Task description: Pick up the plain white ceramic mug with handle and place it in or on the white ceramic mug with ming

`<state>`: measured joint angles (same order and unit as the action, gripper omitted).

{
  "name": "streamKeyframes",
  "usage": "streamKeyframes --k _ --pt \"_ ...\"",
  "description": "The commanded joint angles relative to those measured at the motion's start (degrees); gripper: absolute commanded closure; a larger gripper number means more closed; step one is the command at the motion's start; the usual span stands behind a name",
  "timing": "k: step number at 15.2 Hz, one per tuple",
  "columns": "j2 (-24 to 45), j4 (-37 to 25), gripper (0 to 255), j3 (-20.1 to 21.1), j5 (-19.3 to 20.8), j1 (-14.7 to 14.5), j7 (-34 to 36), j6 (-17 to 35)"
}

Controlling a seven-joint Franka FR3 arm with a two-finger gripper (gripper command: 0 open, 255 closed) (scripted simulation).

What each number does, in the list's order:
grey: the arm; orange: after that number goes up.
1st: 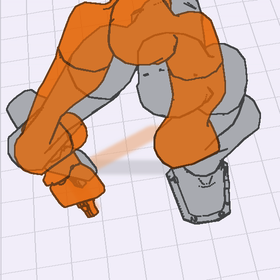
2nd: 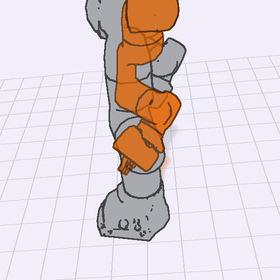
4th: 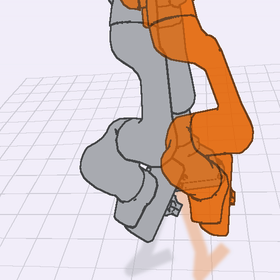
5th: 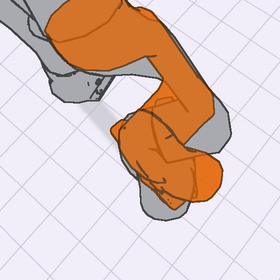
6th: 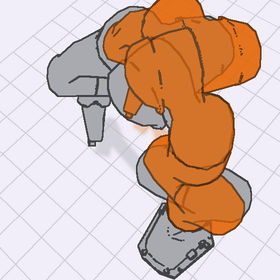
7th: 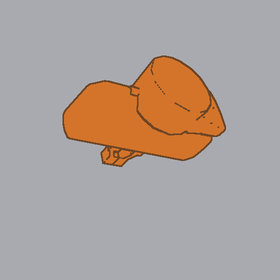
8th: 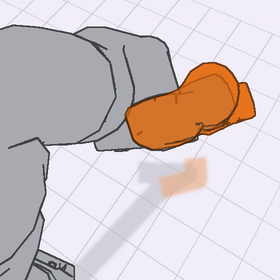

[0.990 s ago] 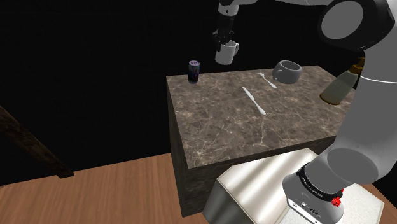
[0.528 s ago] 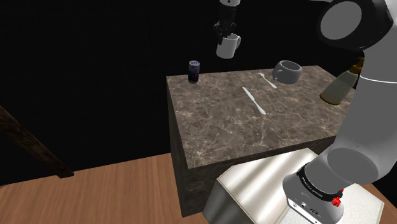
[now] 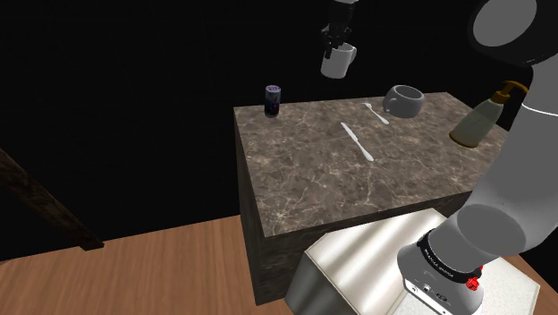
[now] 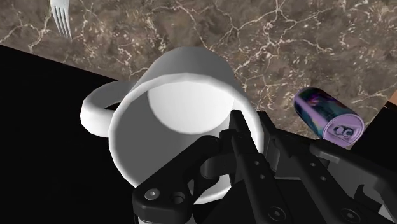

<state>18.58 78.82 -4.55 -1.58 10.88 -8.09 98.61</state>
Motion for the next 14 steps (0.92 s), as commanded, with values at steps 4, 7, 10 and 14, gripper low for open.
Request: streamKeyframes --k 4,7,10,14 --pt "-3.2 4.0 255 -2.0 -0.4 3.8 -5.9 0.7" --pt "-4.6 5.5 255 -3.3 -0.7 6.0 -9.6 0.8" --pt "-5.5 6.3 255 -4.7 -1.0 8.3 -13.3 0.7" --pt "-5.8 6.3 255 -6.6 -1.4 11.4 -18.3 0.2"
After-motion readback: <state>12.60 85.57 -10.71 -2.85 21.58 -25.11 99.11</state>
